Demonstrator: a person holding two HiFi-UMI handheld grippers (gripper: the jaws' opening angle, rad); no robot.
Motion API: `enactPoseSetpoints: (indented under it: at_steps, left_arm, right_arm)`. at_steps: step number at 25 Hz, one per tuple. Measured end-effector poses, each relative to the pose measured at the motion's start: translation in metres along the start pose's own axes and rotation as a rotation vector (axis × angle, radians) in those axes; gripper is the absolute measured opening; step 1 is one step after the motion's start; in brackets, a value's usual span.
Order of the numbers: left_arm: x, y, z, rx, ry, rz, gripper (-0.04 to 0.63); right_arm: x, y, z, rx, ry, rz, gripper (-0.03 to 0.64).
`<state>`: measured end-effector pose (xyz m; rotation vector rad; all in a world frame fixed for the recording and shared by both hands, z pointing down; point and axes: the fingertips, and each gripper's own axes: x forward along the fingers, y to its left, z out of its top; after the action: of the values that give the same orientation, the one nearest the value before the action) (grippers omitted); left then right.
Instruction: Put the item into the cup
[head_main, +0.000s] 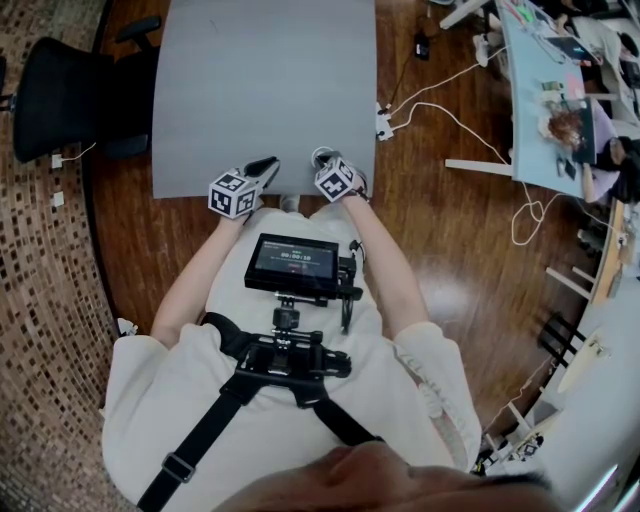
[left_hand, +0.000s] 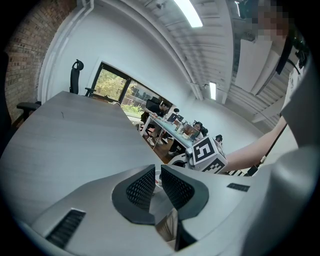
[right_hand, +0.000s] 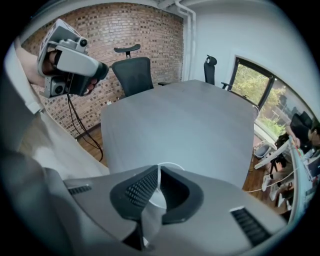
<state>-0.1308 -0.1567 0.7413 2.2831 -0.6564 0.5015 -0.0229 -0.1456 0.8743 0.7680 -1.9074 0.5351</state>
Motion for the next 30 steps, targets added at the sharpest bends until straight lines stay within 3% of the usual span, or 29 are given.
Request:
enactPoseSetpoints:
  at_steps: [14,21,30]
  left_arm:
    - [0.002,0.000,0.006,0.012,-0.004,-0.007,0.035]
    - [0.008,-0.003,0.009,0.044,0.005,-0.034,0.035]
    - [0.015,-0.013,0.022,0.112,-0.006,-0.076,0.040]
  right_arm:
    - [-0.029,-0.013,-0.008,0.025,-0.059,-0.065,0.204]
    - [-0.041,-0.021,-0.007,0.090,-0.117,-0.092,0.222]
    - [-0.081,-0.036,0.008,0.236,-0.330,-0.131,0.236]
